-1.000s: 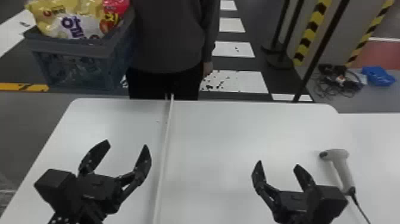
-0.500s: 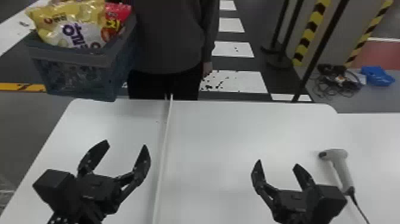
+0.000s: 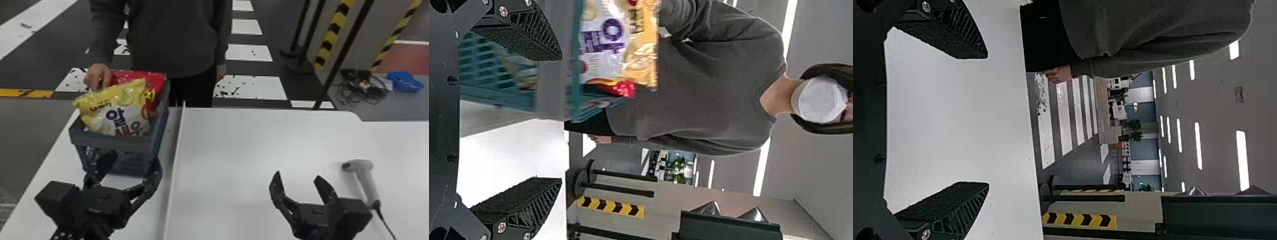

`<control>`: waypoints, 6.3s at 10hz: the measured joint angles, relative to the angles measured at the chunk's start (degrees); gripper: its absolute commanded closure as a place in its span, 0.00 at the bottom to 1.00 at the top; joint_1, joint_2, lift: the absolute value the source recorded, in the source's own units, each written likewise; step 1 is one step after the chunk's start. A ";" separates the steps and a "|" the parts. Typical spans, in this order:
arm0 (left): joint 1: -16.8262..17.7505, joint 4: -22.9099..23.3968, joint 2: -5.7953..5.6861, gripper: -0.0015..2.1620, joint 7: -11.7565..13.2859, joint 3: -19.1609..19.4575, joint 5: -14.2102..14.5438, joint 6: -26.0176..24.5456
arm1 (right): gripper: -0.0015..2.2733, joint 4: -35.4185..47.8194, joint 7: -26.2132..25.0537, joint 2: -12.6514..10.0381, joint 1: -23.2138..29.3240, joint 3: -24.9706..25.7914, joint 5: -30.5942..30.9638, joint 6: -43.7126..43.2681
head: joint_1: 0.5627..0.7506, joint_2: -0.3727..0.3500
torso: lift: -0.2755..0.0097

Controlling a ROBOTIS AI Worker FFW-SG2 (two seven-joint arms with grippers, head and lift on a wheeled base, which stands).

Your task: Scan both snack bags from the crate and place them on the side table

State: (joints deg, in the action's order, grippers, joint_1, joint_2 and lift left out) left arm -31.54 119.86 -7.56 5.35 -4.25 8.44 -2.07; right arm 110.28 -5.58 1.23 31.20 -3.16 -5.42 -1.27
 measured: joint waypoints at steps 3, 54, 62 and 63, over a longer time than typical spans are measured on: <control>-0.02 0.12 0.00 0.07 0.29 -0.21 0.00 0.00 | 0.04 0.00 -0.04 0.03 0.04 -0.07 0.04 0.00 | 0.70 0.43 | 0.63; 23.72 -4.17 -3.64 0.99 31.29 29.95 12.72 -27.17 | 0.04 -2.80 0.04 -0.48 -1.71 -1.02 1.15 0.88 | 0.70 0.73 | 0.63; 22.49 0.46 -4.57 0.99 30.59 37.05 36.16 -30.41 | 0.03 -2.93 0.04 -1.23 -2.30 -1.51 3.66 0.71 | 0.70 0.77 | 0.63; 22.52 -0.02 -4.46 0.99 30.73 36.84 37.82 -30.41 | 0.03 -2.68 0.02 -1.23 -2.16 -0.75 3.66 0.58 | 0.70 0.75 | 0.63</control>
State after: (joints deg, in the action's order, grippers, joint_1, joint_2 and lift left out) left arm -9.02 119.83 -12.02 36.07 32.59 46.25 -32.48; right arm 107.60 -5.56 0.00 29.03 -3.91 -1.76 -0.69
